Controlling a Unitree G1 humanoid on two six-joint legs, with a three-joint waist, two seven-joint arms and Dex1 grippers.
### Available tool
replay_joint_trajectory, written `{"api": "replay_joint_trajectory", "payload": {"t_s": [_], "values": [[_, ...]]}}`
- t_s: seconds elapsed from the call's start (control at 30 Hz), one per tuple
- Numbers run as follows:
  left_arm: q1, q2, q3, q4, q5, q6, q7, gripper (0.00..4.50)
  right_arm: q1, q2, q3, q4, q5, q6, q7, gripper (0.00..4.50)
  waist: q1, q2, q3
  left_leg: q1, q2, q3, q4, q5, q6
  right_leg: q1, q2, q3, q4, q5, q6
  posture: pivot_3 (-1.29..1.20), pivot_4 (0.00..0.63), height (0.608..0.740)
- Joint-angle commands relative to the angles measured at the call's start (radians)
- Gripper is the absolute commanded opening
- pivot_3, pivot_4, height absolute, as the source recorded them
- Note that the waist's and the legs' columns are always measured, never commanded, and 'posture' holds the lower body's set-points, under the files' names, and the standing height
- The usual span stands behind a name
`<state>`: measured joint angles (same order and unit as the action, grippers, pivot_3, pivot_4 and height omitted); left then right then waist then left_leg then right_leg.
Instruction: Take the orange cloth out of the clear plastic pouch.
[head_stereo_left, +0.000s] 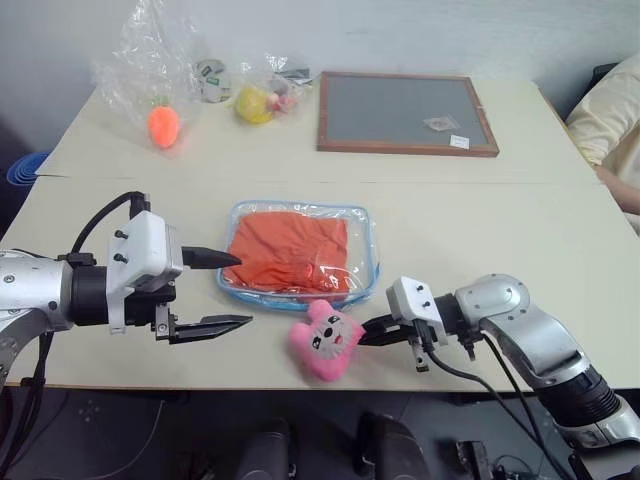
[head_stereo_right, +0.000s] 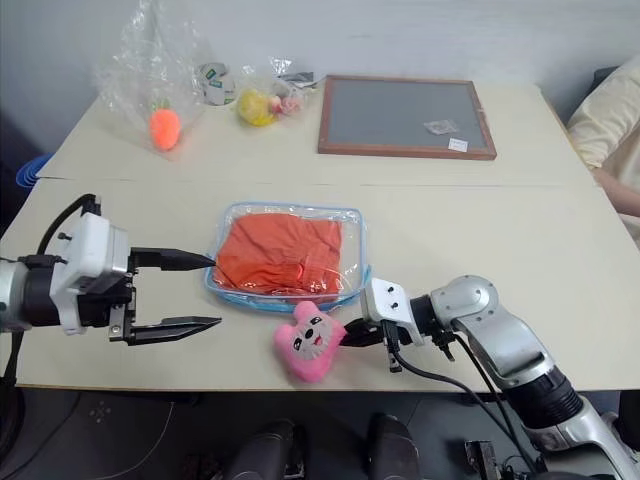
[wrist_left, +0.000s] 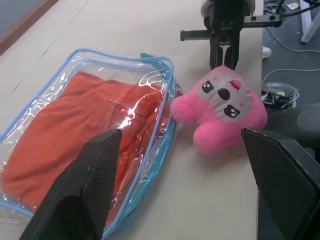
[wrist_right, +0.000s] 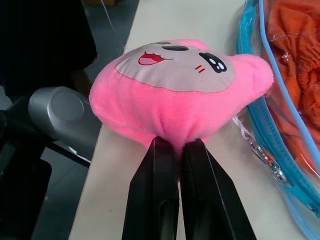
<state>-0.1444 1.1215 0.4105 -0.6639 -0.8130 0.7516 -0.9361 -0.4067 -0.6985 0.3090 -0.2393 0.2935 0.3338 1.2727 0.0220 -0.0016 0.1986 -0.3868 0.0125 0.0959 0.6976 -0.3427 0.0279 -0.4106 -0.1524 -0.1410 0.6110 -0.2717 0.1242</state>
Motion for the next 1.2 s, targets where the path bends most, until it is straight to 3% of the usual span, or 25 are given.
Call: {"api": "replay_joint_trajectory", "payload": {"t_s": [0.03,0.4,0.63,0.77,1.0,1.17,1.2], "values": [[-0.031,0.0,-0.027,0.001,0.028,-0.031,0.009,4.0,-0.004,-0.009,0.007,0.011,0.0,0.008,0.02,0.77,0.0,0.0,0.0,0.0,0.0,0.0,0.0,0.0,0.0,0.0,0.001,0.0,0.0,0.0,-0.001,0.0,0.15,0.74],[-0.151,-0.062,-0.217,0.018,0.056,-0.073,-0.007,4.0,0.029,-0.108,-0.089,-0.118,0.056,0.084,0.031,4.47,0.004,0.0,0.0,0.0,0.001,0.001,0.001,-0.001,-0.001,0.0,0.002,0.001,0.0,0.0,-0.002,0.0,0.15,0.74],[-0.278,-0.146,-0.492,0.064,0.119,-0.076,-0.111,4.0,0.058,-0.298,-0.243,-0.194,0.086,0.038,0.096,4.47,0.003,0.0,0.0,0.0,0.001,0.001,0.001,-0.001,-0.001,0.0,0.002,0.001,0.0,0.0,-0.002,0.0,0.15,0.74],[-0.349,-0.221,-0.67,0.156,0.277,-0.144,-0.146,4.0,-0.023,-0.336,-0.232,-0.038,-0.05,-0.189,0.109,4.47,0.002,0.0,0.0,0.001,0.001,0.002,0.001,-0.001,-0.001,0.0,0.003,0.002,0.001,0.0,-0.002,0.0,0.15,0.74],[-0.404,-0.322,-0.912,0.329,0.591,-0.361,-0.198,4.0,-0.202,-0.132,-0.087,0.271,-0.226,-0.509,0.044,4.47,-0.009,0.0,0.0,0.001,0.002,0.012,0.001,-0.001,-0.001,-0.001,0.004,0.002,0.0,0.0,-0.002,0.0,0.15,0.74],[-0.386,-0.365,-0.919,0.397,0.683,-0.415,-0.174,4.0,-0.253,-0.016,-0.027,0.376,-0.307,-0.618,-0.016,4.47,-0.007,0.0,0.0,0.0,0.002,0.012,0.002,-0.001,-0.001,-0.001,0.004,0.002,0.001,0.0,-0.002,0.0,0.15,0.74],[-0.379,-0.363,-0.909,0.391,0.685,-0.423,-0.176,3.61,-0.266,-0.007,-0.023,0.399,-0.323,-0.626,-0.028,4.31,-0.005,0.0,0.0,0.0,0.002,0.012,0.002,-0.001,-0.001,-0.001,0.003,0.002,0.001,0.0,-0.002,0.0,0.15,0.74]]}}
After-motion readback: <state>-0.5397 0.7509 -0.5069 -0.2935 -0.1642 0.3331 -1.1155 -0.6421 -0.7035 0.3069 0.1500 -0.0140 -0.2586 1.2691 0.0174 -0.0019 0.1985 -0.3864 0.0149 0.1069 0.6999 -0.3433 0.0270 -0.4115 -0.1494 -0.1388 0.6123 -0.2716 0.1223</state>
